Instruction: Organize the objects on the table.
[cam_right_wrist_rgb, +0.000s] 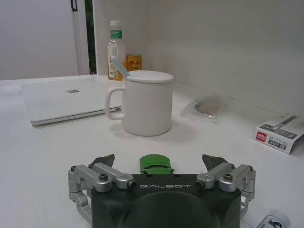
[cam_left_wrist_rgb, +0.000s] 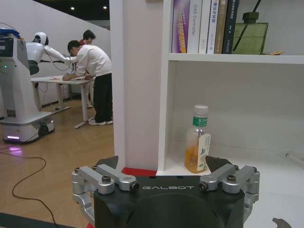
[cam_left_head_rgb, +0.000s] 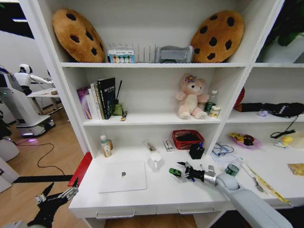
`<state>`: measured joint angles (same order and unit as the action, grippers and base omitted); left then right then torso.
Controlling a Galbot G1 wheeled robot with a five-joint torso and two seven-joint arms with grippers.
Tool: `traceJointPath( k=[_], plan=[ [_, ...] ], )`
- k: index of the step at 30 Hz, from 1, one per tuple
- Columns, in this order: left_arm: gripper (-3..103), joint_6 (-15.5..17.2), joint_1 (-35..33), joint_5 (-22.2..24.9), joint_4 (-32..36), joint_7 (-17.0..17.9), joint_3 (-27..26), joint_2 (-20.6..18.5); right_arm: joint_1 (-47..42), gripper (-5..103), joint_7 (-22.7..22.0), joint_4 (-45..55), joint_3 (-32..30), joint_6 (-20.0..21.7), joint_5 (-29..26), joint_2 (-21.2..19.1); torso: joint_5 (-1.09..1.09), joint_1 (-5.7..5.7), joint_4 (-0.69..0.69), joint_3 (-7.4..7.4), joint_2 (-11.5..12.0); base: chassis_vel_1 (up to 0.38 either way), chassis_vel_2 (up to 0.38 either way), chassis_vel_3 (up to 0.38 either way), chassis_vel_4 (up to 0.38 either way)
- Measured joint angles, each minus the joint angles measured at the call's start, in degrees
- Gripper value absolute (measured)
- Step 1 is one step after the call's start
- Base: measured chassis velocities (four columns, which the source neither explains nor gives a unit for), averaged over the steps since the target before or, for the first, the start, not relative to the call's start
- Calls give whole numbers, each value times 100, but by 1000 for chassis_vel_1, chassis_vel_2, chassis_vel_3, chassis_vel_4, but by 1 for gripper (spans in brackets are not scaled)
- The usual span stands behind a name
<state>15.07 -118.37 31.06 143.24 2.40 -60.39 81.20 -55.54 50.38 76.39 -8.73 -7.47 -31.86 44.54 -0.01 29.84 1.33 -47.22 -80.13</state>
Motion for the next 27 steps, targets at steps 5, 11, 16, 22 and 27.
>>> traceJointPath(
  k=[5, 11, 16, 22, 27],
  plan=[
    [100, 0, 0, 0, 0, 1, 0, 0, 28, 90, 52, -146, 38, -92, 107, 79, 1, 0, 0, 0, 0, 0, 0, 0, 0],
    [100, 0, 0, 0, 0, 1, 0, 0, 16, 68, 108, -179, -9, -110, 126, 71, 1, -1, 0, 1, 0, 0, 0, 0, 0],
    [100, 0, 0, 0, 0, 1, 0, 0, 18, 52, 194, -209, -26, -111, 140, 83, 1, -1, 0, 0, 0, 0, 0, 0, 0],
    [100, -1, 0, 0, 0, 1, 0, 0, 30, 36, 360, -232, -30, -100, 151, 84, 0, -1, 0, 1, 0, 0, 0, 0, 0],
    [100, 0, 0, 0, 0, 1, 0, 0, 69, 36, 536, -292, -17, -92, 150, 139, 0, -1, 0, 1, 0, 0, 0, 0, 0]
  ],
)
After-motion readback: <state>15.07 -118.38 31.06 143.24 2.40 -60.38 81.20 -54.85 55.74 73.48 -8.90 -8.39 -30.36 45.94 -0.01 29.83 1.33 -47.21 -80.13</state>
